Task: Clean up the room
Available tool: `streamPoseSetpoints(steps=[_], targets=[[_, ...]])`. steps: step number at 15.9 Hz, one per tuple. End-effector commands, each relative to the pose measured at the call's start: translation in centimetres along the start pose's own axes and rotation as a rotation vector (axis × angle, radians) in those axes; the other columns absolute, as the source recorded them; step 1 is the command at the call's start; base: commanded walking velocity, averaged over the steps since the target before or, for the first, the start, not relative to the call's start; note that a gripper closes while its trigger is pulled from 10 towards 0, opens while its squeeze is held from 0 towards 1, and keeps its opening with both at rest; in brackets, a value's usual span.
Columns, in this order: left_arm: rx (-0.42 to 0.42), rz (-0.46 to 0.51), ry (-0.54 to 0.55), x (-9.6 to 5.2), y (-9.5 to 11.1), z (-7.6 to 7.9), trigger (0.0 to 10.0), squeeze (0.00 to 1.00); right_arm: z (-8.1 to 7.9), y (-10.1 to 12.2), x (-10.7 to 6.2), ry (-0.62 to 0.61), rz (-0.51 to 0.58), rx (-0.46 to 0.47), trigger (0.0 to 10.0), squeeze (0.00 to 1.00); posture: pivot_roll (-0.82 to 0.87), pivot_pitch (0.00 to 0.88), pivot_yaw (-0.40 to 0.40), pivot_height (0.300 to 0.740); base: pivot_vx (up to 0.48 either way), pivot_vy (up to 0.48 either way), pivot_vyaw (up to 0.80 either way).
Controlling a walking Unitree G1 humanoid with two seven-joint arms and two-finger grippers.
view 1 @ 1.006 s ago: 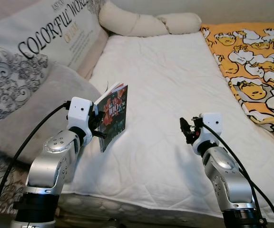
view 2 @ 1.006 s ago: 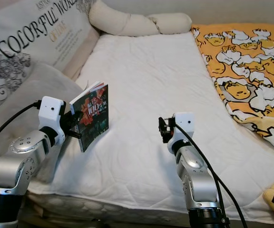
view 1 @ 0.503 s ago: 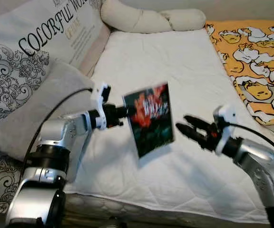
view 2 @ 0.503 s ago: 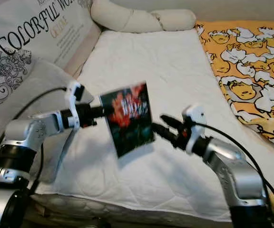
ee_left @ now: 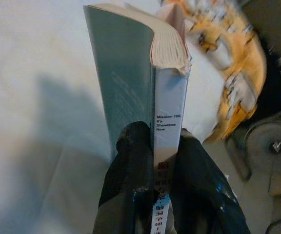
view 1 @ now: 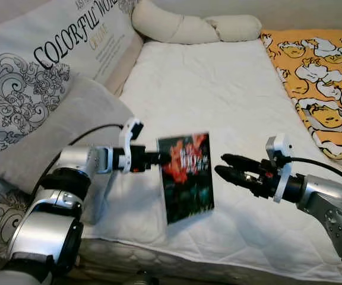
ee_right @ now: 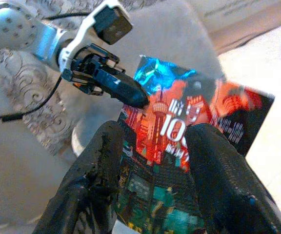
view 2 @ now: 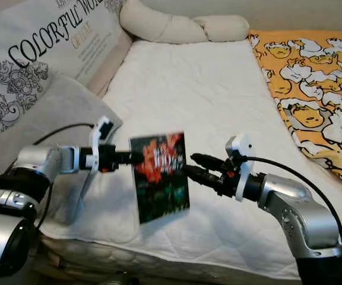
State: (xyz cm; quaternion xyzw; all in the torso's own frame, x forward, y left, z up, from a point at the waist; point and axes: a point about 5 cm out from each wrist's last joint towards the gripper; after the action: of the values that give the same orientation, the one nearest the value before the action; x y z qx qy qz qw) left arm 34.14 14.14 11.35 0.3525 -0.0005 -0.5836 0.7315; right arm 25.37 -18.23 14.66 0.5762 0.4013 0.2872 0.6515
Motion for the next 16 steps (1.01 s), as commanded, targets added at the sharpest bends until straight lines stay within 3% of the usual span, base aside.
streamPoseSetpoints(steps=[1,4,6,9,12,15,16], targets=[[0.067,-0.038,0.037,0.3,0.6,0.1,10.0,0.00,-0.8,0.3,0.1,0.053,-0.002,-0.004,10.0,0.00,-0.01,0.000,0.081,0.740,0.000,0.000,0.00],[0.150,-0.052,0.159,0.6,1.1,-0.5,10.0,0.00,-1.6,-0.2,-0.5,0.065,-0.037,0.010,10.0,0.00,-0.03,0.027,0.098,0.740,0.000,0.000,0.00],[0.256,-0.046,0.250,0.7,1.8,-0.7,10.0,0.00,-2.4,-1.0,-1.0,0.053,-0.079,0.023,10.0,0.00,-0.04,0.053,0.110,0.740,0.000,0.000,0.00],[0.366,-0.071,0.282,1.4,2.2,-0.4,10.0,0.00,-3.5,-1.9,-1.5,0.041,-0.127,0.039,10.0,0.00,-0.06,0.076,0.128,0.740,0.000,0.000,0.00],[0.509,0.004,0.387,2.1,3.4,0.0,10.0,0.00,-4.2,-2.4,-1.9,0.007,-0.150,0.046,10.0,0.00,-0.07,0.092,0.143,0.740,0.000,0.000,0.00],[0.554,0.035,0.430,1.9,4.0,0.1,10.0,0.00,-4.3,-2.5,-1.8,-0.009,-0.155,0.045,10.0,0.00,-0.07,0.093,0.145,0.740,0.000,0.000,0.00],[0.580,0.041,0.444,1.9,4.2,0.2,10.0,0.08,-4.3,-2.5,-1.7,-0.016,-0.158,0.043,10.0,0.00,-0.07,0.094,0.144,0.740,0.000,0.000,0.00]])
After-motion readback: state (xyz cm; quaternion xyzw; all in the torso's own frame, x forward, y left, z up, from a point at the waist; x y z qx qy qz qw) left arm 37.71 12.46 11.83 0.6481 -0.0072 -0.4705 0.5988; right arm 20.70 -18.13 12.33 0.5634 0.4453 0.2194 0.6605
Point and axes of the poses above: a point about 5 cm out from each wrist's last joint towards the gripper, its own x axis pointing out of the wrist towards the gripper, its own y axis along the axis of the wrist's last joint, z = x × y, and after that the axes turned 14 degrees about -x, right-handed
